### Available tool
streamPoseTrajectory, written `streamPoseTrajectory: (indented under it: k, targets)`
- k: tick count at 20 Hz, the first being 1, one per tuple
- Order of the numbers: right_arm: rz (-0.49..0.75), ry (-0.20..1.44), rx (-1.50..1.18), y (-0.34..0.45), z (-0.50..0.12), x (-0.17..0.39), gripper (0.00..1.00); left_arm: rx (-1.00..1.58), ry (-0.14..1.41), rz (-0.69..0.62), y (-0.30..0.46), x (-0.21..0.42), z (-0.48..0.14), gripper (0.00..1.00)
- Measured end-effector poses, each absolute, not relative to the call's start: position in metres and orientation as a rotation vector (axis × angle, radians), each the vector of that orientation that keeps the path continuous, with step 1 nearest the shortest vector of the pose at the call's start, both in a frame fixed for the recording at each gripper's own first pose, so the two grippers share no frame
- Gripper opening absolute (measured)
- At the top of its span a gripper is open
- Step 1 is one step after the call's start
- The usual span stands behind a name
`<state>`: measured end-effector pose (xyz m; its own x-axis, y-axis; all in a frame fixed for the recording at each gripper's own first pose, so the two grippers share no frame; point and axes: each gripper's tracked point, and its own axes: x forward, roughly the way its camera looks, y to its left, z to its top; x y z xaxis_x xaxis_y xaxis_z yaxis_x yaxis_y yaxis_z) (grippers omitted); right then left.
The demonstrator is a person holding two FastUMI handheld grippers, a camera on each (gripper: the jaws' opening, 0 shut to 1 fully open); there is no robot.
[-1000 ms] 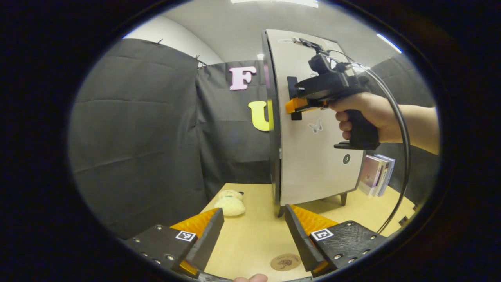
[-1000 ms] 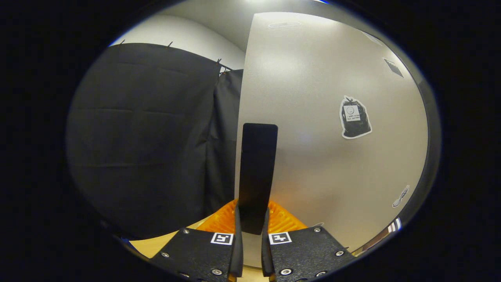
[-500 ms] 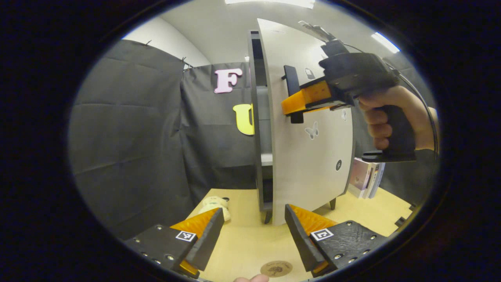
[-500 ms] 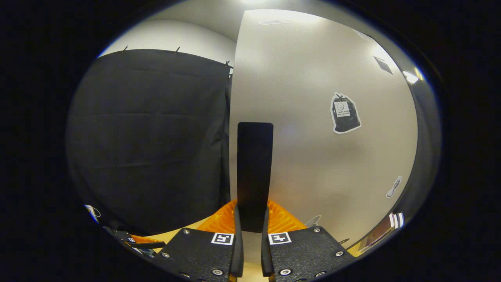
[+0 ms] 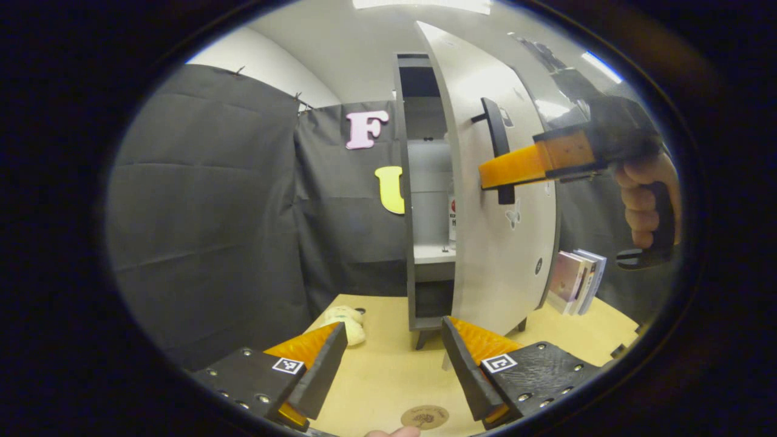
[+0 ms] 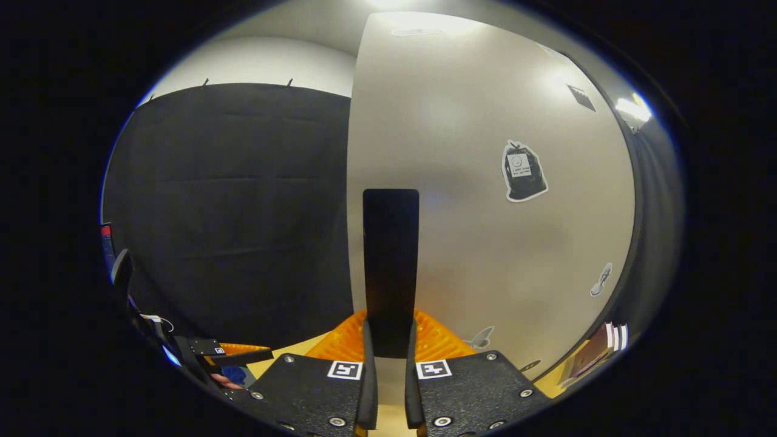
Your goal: Open the cabinet door with the right hand, grasp the bottle in the cabinet with the left hand and place it on the coaster, then close the cabinet door with the right hand.
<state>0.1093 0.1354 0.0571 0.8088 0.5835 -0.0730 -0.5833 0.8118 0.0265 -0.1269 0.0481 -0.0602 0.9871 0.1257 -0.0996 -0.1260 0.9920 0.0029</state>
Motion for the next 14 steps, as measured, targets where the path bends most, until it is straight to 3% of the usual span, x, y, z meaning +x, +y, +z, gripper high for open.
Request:
streamPoseTrajectory:
  k: [3,4,5,8,9,14]
  targets:
    - [0.661,0.082,0.010,0.130,0.061,0.111,0.18,0.040,0.085,0.140,0.037,-0.140,-0.047,0.96]
    - [0.674,0.081,0.009,0.128,0.061,0.110,0.18,0.055,0.081,0.146,0.032,-0.145,-0.044,0.90]
    - [0.685,0.083,0.011,0.125,0.060,0.107,0.18,0.062,0.078,0.154,0.027,-0.150,-0.041,0.96]
    - [0.703,0.087,0.011,0.116,0.062,0.101,0.18,0.055,0.085,0.159,0.010,-0.161,-0.040,0.96]
    - [0.706,0.079,0.015,0.114,0.062,0.100,0.18,0.058,0.085,0.156,0.003,-0.164,-0.038,0.90]
    - [0.703,0.072,0.031,0.097,0.061,0.090,0.18,0.102,0.080,0.149,-0.033,-0.180,-0.027,0.90]
